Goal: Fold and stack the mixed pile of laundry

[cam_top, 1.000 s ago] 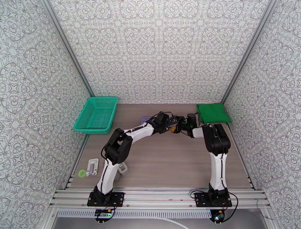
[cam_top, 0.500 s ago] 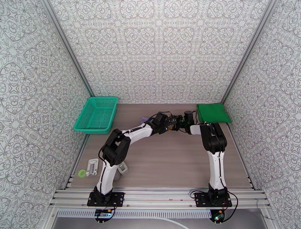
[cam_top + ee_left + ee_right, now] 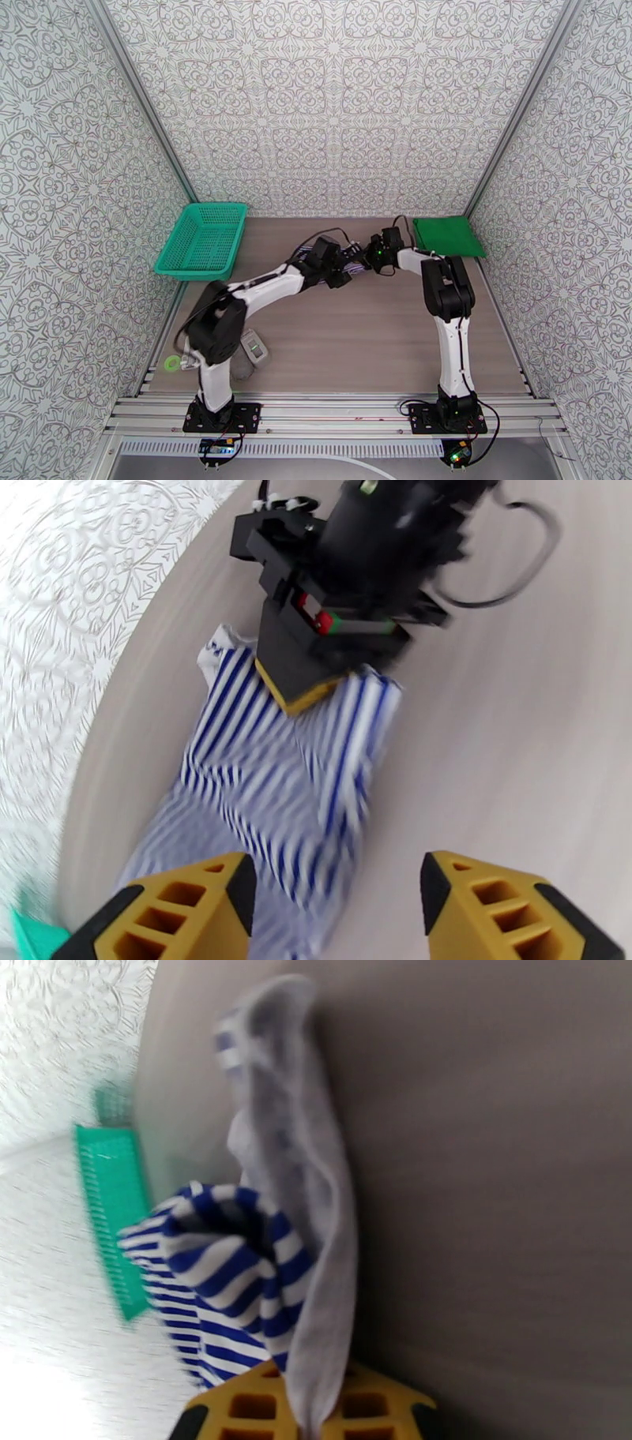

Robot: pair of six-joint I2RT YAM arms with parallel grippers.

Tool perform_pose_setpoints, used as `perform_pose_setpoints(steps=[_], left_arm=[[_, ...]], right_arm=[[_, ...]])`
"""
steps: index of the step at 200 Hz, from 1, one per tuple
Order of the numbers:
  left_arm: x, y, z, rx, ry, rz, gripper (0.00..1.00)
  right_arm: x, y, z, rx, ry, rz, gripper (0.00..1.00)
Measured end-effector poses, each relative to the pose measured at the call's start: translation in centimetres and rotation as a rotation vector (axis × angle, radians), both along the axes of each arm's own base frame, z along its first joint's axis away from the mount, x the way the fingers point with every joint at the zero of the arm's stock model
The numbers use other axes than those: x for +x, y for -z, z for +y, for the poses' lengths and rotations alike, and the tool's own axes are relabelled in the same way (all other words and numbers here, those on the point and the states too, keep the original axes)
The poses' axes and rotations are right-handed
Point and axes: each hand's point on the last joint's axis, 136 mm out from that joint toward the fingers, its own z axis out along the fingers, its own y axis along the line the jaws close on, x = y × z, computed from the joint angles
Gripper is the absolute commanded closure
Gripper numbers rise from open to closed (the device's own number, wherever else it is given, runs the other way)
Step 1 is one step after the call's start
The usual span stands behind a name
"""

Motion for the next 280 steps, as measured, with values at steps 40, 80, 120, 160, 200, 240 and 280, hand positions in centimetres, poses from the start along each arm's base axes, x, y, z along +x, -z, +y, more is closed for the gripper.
perform_pose_setpoints(steps=[40,80,120,160,200,240,280], left_arm=[[-2.3,-3.7,2.3,-0.236,-0.095,0.050,0.46],[-2.8,-1.1,4.4,-0.321,-0.188,0.156,0.50],[-3.1,-0.3,4.6,-0.369,-0.224,0.204,0.54],[-2.8,0.0,3.8,-0.425,-0.226,0.235,0.56],[-2.7,2.4,3.4,-0.423,-0.244,0.300,0.58],[-2.9,3.6,3.0,-0.426,-0.247,0.338,0.58],[-3.5,4.1,1.8,-0.422,-0.224,0.366,0.57]], right_arm=[[2.0,-4.6,-4.8,-0.388,-0.090,-0.190,1.00],[4.6,-9.4,-11.1,-0.733,-0.134,-0.342,1.00],[5.7,-11.7,-18.0,-0.941,-0.133,-0.362,1.00],[6.5,-14.9,-23.7,-1.055,-0.075,-0.383,1.00],[6.7,-16.6,-28.1,-1.093,-0.008,-0.388,1.00],[6.2,-17.0,-33.3,-1.100,0.075,-0.357,1.00],[6.4,-15.5,-40.2,-1.136,0.199,-0.318,0.40]])
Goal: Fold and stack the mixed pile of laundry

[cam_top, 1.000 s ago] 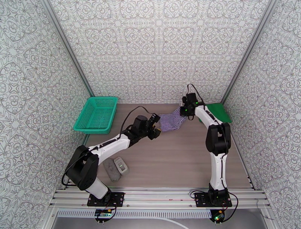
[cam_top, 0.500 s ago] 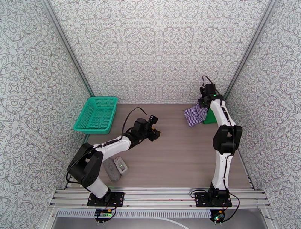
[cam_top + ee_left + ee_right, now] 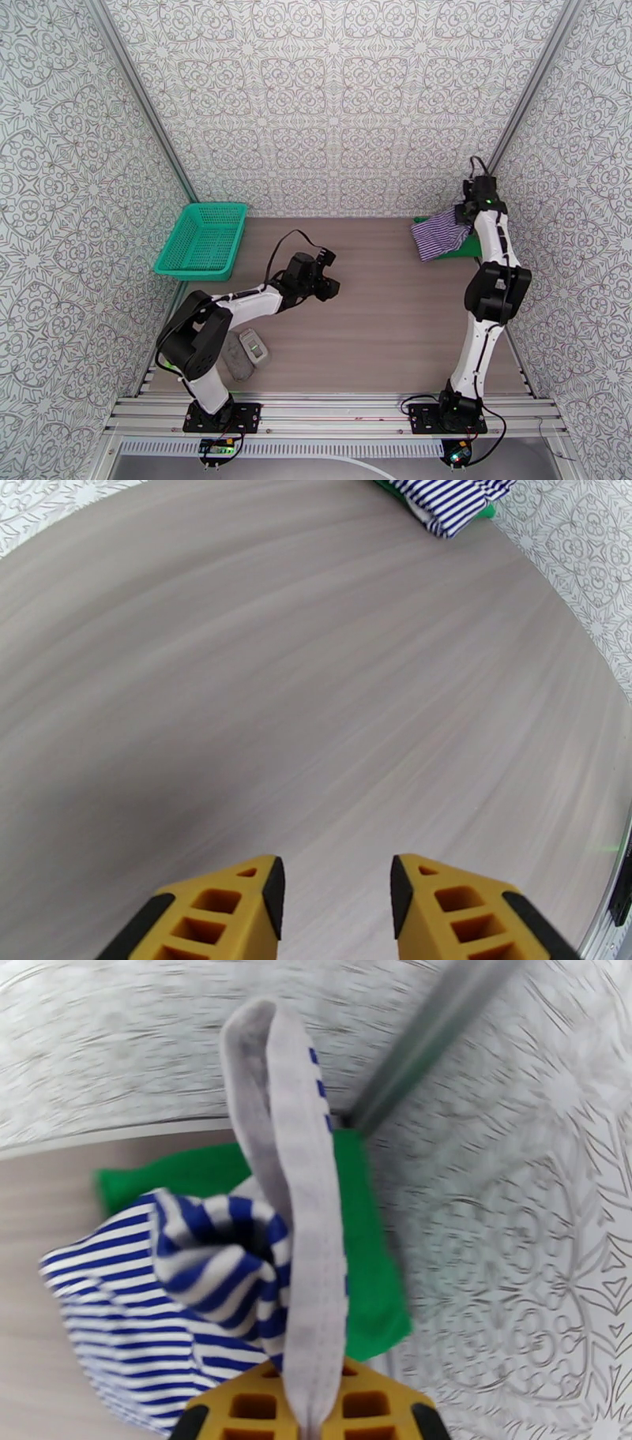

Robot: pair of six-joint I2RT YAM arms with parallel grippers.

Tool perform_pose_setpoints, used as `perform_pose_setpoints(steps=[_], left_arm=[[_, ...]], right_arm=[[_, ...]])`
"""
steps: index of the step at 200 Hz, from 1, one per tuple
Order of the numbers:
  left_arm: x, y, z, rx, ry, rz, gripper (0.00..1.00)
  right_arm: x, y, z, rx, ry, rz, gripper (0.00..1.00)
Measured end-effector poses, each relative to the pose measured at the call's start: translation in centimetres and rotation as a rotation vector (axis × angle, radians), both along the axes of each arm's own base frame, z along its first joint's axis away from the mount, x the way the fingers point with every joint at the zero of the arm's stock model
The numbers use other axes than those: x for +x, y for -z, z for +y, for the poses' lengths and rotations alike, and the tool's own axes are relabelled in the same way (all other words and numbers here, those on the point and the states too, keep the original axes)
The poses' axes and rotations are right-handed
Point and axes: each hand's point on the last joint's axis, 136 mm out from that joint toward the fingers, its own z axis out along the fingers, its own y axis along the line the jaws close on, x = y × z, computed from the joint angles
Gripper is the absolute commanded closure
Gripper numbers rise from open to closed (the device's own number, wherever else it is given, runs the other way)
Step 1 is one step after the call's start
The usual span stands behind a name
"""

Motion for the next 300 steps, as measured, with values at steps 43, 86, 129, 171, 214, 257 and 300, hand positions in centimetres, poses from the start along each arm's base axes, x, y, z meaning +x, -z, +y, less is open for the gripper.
perform_pose_setpoints(steps=[43,86,129,171,214,257,300], left_arm=[[-0.2,-0.8,-1.1,-0.027,0.016,0.005,0.57],[-0.7,-1.9,0.5,-0.044,-0.028,0.012,0.52],[-0.7,-5.7,7.3,-0.062,-0.225,-0.037,0.27],[-1.7,-5.7,16.1,-0.039,-0.464,-0.058,0.17],[-3.7,-5.4,23.5,-0.004,-0.676,-0.092,0.22],[-4.7,-5.2,28.8,0.130,-0.802,-0.218,0.17],[-3.9,0.9,32.4,0.231,-0.875,-0.278,0.14]], right_arm=[[0.6,4.3,-1.8,-0.048,0.072,0.056,0.22],[-5.0,2.9,5.3,0.018,0.014,-0.006,0.18],[-15.8,-4.8,11.4,0.133,-0.075,-0.413,0.01],[-21.7,5.3,14.6,0.253,-0.114,-0.449,0.01],[-21.6,9.6,16.6,0.289,-0.161,-0.428,0.01],[-19.5,10.2,18.7,0.253,-0.250,-0.481,0.01],[-19.1,9.0,18.7,0.231,-0.267,-0.525,0.01]])
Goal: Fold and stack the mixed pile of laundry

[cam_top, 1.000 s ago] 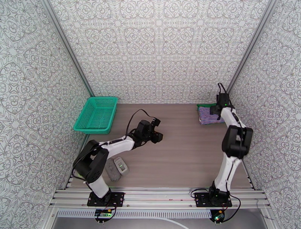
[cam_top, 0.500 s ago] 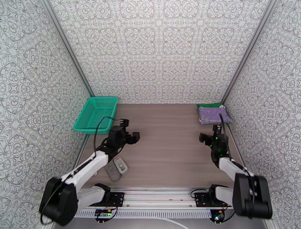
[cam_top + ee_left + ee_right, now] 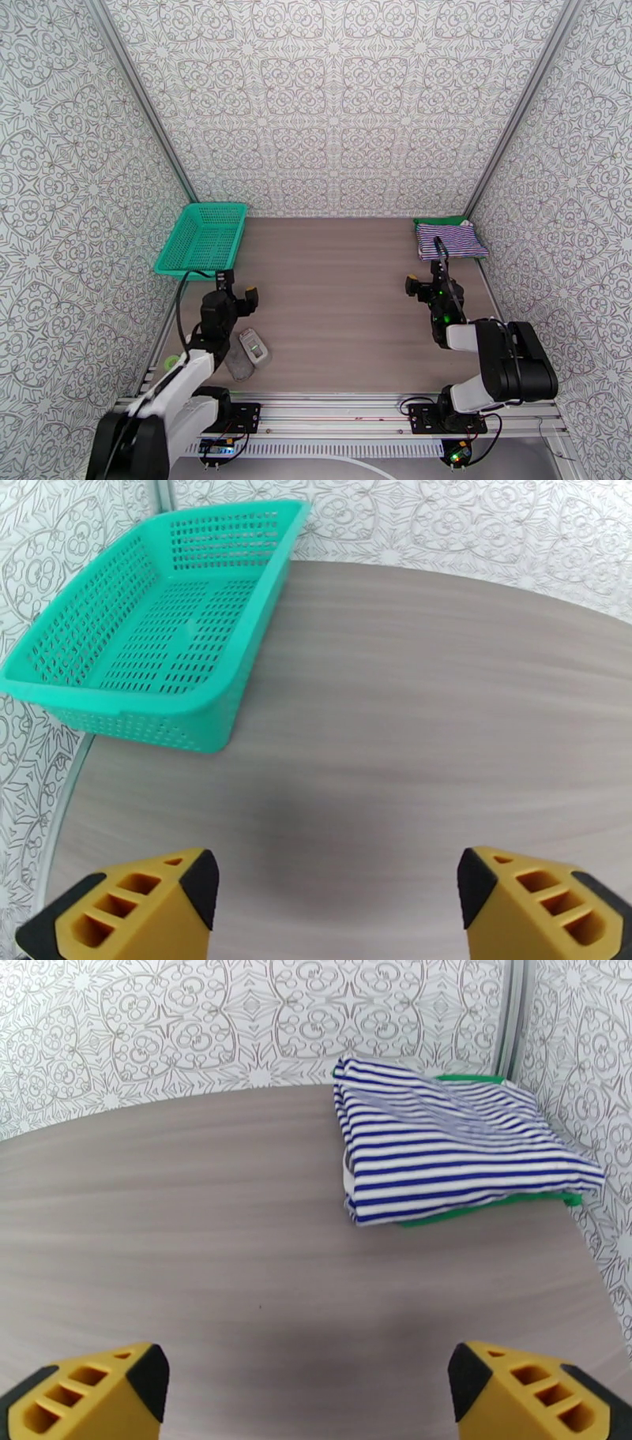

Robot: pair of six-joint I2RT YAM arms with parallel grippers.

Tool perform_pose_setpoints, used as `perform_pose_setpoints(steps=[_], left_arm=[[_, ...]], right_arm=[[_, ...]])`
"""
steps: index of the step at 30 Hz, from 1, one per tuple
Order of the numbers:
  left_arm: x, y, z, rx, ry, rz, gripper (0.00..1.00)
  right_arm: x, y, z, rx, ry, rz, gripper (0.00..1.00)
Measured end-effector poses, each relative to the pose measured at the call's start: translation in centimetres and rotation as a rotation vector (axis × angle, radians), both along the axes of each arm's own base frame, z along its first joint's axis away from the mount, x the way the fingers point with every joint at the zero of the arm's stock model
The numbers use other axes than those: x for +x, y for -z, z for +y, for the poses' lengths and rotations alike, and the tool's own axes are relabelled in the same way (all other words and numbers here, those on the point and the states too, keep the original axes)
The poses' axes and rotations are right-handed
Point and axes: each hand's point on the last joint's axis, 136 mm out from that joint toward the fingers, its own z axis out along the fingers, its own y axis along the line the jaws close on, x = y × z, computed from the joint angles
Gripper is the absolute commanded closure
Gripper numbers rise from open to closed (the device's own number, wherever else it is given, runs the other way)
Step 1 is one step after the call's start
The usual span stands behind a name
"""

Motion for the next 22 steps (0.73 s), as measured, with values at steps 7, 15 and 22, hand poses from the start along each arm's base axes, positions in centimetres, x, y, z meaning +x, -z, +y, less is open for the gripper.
perform_pose_setpoints(steps=[7,15,22], left_arm=[[3.1,-0.3,1.8,-0.027,-0.008,-0.059,0.19],[5.7,-0.5,1.8,0.001,0.058,-0.182,0.14],[6.9,-0.9,2.2,0.006,0.052,-0.175,0.03]], right_arm=[[0.1,-0.2,0.0,-0.006,-0.002,-0.008,0.01],[0.1,-0.2,0.0,-0.007,-0.002,-0.009,0.01],[0.7,-0.8,0.1,-0.012,-0.008,-0.017,0.01]])
